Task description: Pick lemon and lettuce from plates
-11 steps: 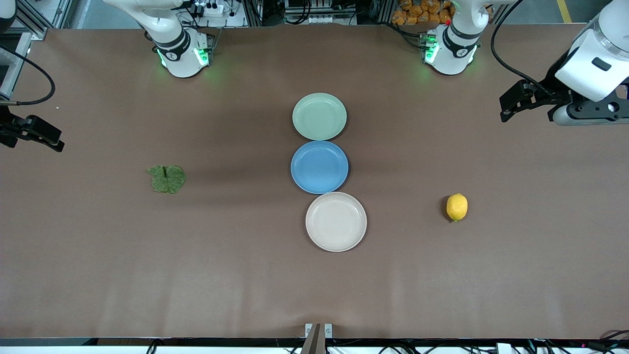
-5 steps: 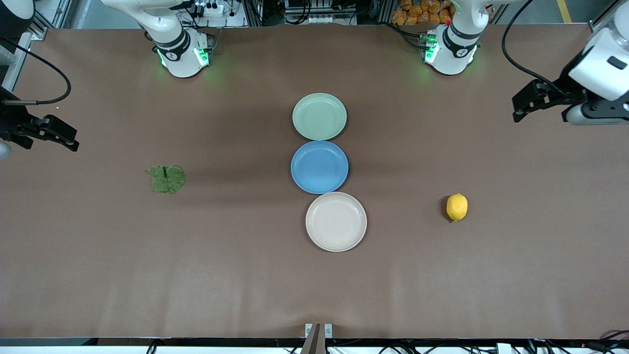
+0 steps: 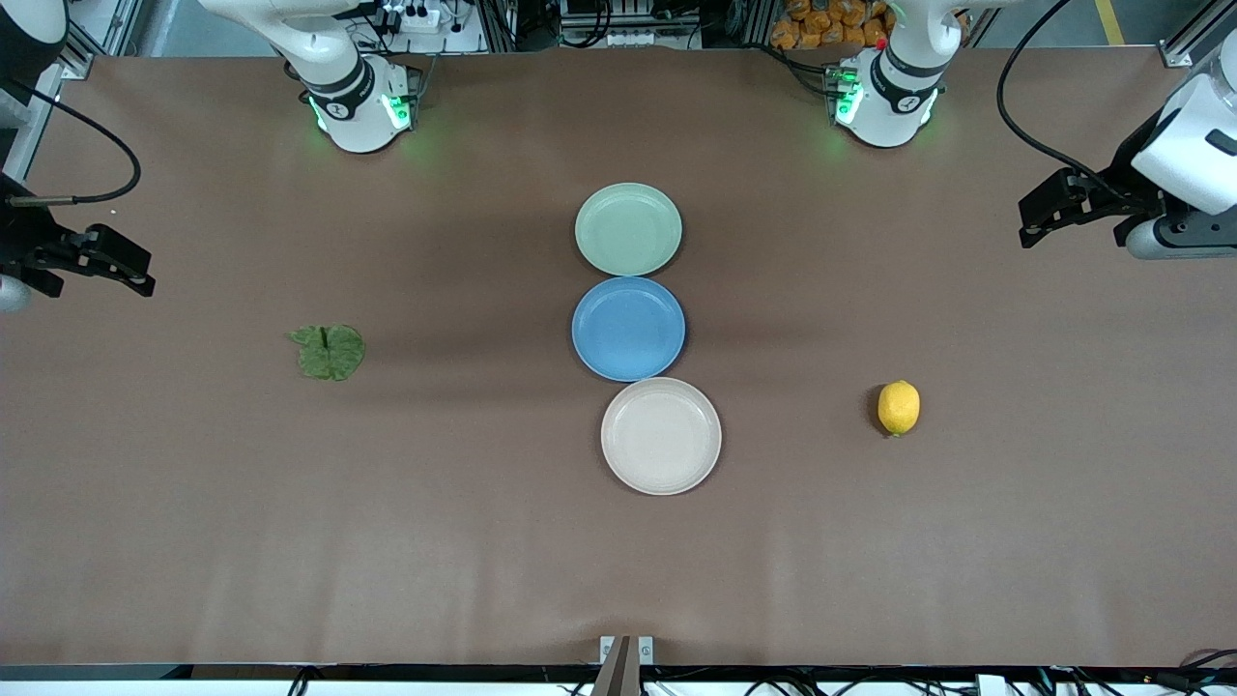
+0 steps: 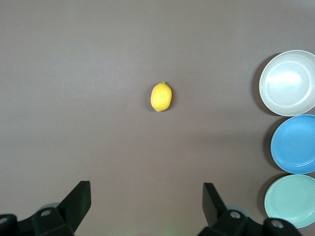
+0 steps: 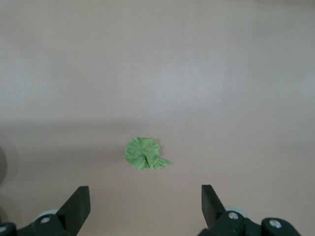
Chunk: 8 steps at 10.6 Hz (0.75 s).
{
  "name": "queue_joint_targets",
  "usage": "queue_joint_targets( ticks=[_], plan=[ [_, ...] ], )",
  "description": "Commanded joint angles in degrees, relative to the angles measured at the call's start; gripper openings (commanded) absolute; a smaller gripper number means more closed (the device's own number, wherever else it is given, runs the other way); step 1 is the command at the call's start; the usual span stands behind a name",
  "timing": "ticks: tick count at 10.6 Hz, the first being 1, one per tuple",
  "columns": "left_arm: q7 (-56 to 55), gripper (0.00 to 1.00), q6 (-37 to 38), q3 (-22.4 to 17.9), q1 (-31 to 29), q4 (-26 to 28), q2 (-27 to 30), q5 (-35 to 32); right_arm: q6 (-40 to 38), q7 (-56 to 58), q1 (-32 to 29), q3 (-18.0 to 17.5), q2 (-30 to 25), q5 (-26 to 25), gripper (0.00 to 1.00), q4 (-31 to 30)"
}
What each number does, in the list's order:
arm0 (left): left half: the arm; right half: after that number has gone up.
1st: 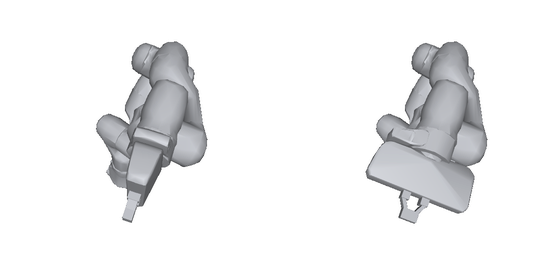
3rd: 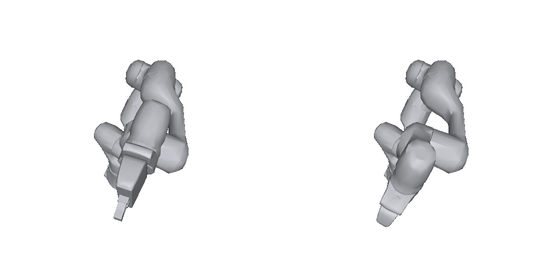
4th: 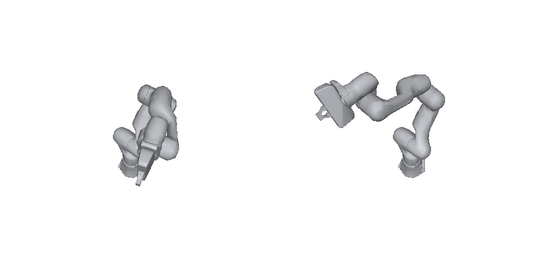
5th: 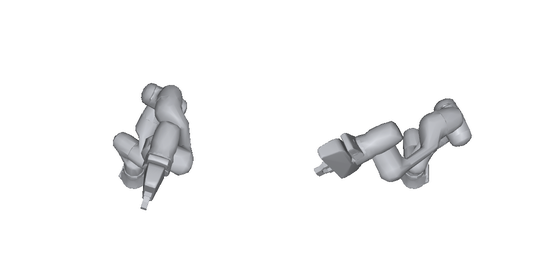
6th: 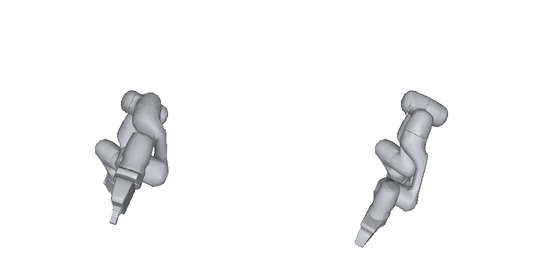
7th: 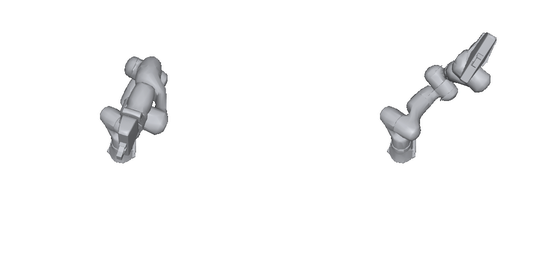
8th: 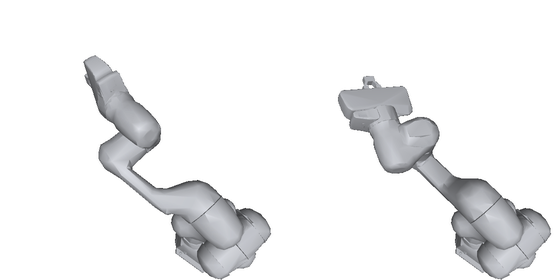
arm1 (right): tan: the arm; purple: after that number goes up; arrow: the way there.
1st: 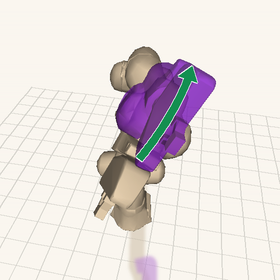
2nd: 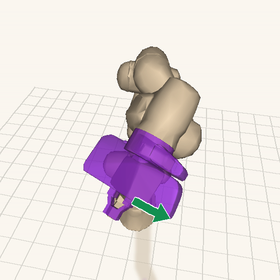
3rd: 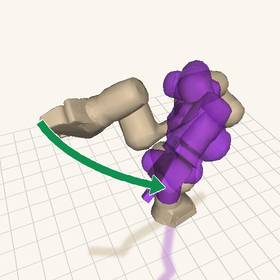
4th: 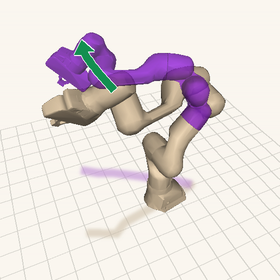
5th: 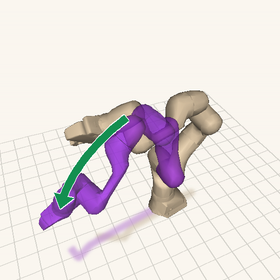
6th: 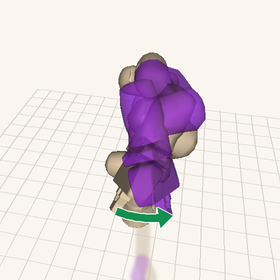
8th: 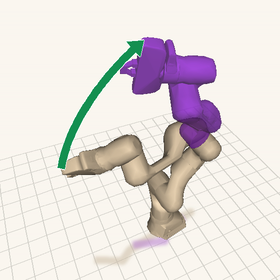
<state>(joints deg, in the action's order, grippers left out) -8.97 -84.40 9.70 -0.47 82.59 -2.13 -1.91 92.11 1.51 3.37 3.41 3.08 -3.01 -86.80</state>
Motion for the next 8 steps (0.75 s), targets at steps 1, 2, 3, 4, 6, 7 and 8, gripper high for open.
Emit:
queue_joint_targets(
  ticks=[1, 2, 3, 4, 6, 7, 8],
  plan=[
    [1.15, 1.00, -1.12, -0.30, -0.24, 1.52, 1.43, 0.50, 0.52, 1.30, 0.06, 0.28, -1.05, 1.34, 1.00, -1.18],
    [1.15, 1.00, -1.55, -0.38, -0.24, 1.79, 1.43, 1.11, 0.27, 1.21, 0.15, 0.37, -0.97, 1.34, 1.00, -1.27],
    [1.15, 1.00, -1.99, -0.38, -0.32, 2.05, 1.43, 2.33, 0.44, 1.21, 0.15, 0.37, -0.97, 1.34, 1.00, -1.36],
    [1.15, 1.00, -2.00, -0.38, -0.32, 2.05, 1.52, 2.69, 0.44, 1.21, 0.24, 0.37, -0.97, 1.34, 1.00, -1.36],
    [1.15, 1.00, -2.17, -0.56, -0.24, 3.10, 2.04, 2.79, 0.44, 1.12, 0.06, 0.28, -0.97, 1.34, 1.00, -1.27],
    [1.15, 1.00, -2.35, -0.56, -0.24, 3.63, 2.22, 2.79, 0.09, 1.12, -0.03, 0.37, -1.05, 1.34, 1.00, -1.09],
    [1.15, 1.00, -2.52, -0.56, -0.32, 3.81, 2.31, 2.87, -0.09, 1.04, -0.11, 0.37, -1.23, 1.42, 1.00, -1.09]
  ],
)
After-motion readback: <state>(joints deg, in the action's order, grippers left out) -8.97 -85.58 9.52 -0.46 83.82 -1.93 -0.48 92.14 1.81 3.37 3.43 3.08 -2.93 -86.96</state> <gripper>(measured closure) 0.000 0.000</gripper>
